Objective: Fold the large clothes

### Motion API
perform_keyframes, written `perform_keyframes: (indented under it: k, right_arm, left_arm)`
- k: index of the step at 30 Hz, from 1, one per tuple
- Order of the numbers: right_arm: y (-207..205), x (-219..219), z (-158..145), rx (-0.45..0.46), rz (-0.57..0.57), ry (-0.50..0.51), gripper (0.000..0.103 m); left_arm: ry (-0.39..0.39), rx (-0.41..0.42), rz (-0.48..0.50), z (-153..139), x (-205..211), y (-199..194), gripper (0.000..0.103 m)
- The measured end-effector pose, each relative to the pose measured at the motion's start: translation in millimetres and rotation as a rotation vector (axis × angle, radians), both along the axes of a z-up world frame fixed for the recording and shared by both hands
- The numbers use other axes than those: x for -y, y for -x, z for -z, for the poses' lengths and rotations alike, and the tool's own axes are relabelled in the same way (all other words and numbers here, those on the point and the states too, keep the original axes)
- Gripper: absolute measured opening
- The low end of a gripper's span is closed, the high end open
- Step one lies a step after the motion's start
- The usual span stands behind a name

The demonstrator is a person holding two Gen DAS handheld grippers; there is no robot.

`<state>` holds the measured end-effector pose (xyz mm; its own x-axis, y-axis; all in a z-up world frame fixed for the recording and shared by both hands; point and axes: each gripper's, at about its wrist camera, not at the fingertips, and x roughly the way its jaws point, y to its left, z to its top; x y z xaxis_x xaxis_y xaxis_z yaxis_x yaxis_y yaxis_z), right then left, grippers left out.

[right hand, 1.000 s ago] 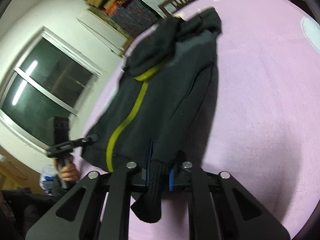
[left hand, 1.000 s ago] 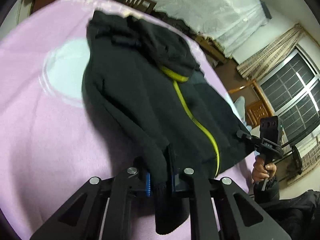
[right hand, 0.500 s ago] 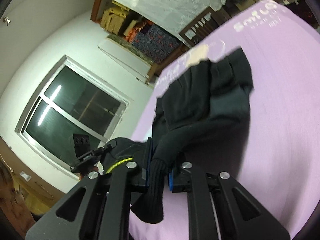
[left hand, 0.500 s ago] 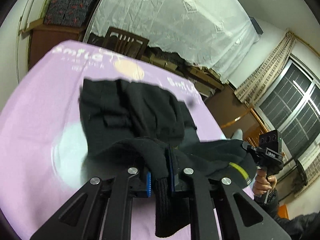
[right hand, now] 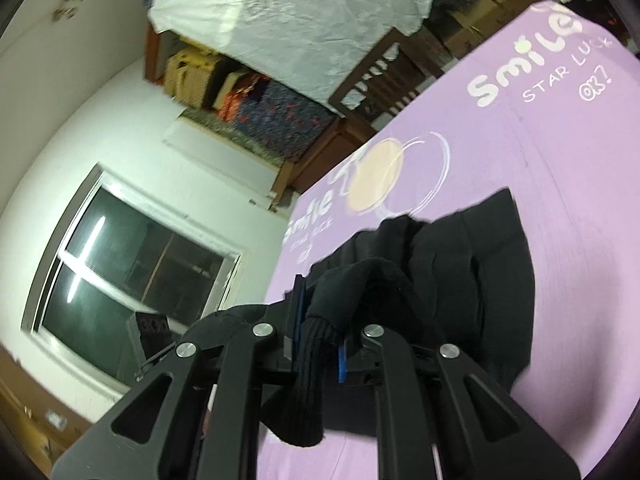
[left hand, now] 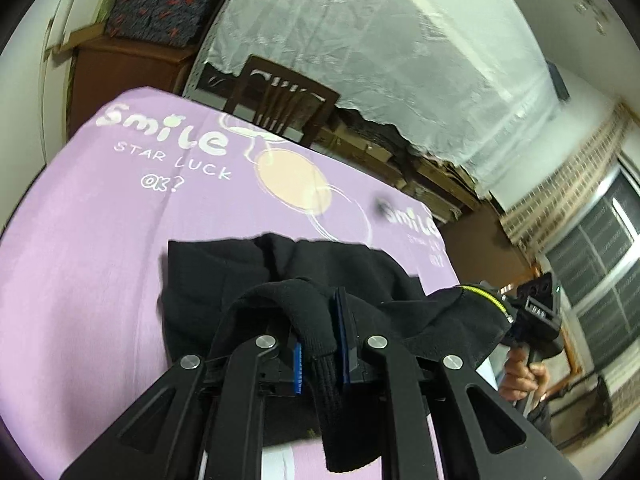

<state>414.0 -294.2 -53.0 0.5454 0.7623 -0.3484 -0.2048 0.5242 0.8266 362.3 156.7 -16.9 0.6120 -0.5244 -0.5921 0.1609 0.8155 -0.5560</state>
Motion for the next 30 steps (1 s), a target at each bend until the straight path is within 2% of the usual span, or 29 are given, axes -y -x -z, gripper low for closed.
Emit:
perform_keyframes:
  k: [6,11,14,15,16,17,18,19,20,22,23,25,26,28,30]
  right_arm:
    - [-53.5,-2.5,56.8,-0.104,0.080,-0.039,0.012]
    - [-65.3,-5.0,99.3,-0.177,0.099,-0.018,0.010]
    - [-66.6,-4.3,104.8,-0.183,0.094,-0.029,0.012]
    - [-66.6,-4.8,103.8,-0.178,0.088,-0.029,0.015]
    - [-63.8,-3.9,100.7,-0.165,0.077,-0.032,0.022]
    - [-60.0,-2.9,94.4,-0.138,0.064,-0.041,0.035]
    - [-53.6,-0.7,85.6,-0.117,0.059,-0.046,0.043]
    - [-49.5,2.1,77.2,-0.086,0.051,-0.055,0.055]
    - [-44.9,6.1,65.0,-0.040,0.041,-0.063,0.059]
    - [-39.5,13.5,48.5,0.022,0.045,-0.073,0.064]
    - [-36.3,18.8,41.4,0.051,0.056,-0.081,0.067]
    - [-34.0,24.6,37.0,0.060,0.074,-0.078,0.067]
    - [-34.7,25.6,38.5,0.056,0.088,-0.056,0.067]
    - [-36.8,23.3,41.6,0.040,0.109,-0.003,0.067]
    - [-39.7,17.8,49.2,0.012,0.128,0.091,0.067]
  left_arm:
    - [0.035,-0.115,-0.036,54.7,-7.5,-60.1,0.013]
    - [0.057,-0.180,-0.035,96.5,-8.7,-77.8,0.013]
    - [0.072,-0.181,-0.032,96.2,-12.9,-77.0,0.014]
    - [0.068,-0.178,-0.033,93.4,-13.3,-75.4,0.014]
    - [0.060,-0.171,-0.033,87.9,-12.6,-72.3,0.016]
    - [0.053,-0.150,-0.026,77.6,-12.5,-67.7,0.022]
    - [0.055,-0.130,-0.016,68.9,-11.0,-64.4,0.028]
    - [0.061,-0.104,-0.008,59.0,-11.2,-60.2,0.049]
    - [0.072,-0.061,-0.014,45.1,-14.0,-53.6,0.067]
    - [0.067,0.014,-0.052,24.9,-17.7,-42.4,0.079]
    - [0.054,0.049,-0.055,17.6,-18.2,-38.4,0.080]
    - [0.007,0.067,-0.060,13.7,-15.1,-37.7,0.081]
    - [-0.031,0.064,-0.076,17.2,-13.0,-39.6,0.081]
    - [-0.056,0.030,-0.087,29.9,-10.1,-46.7,0.081]
    - [-0.074,-0.008,-0.101,40.8,-6.8,-55.6,0.080]
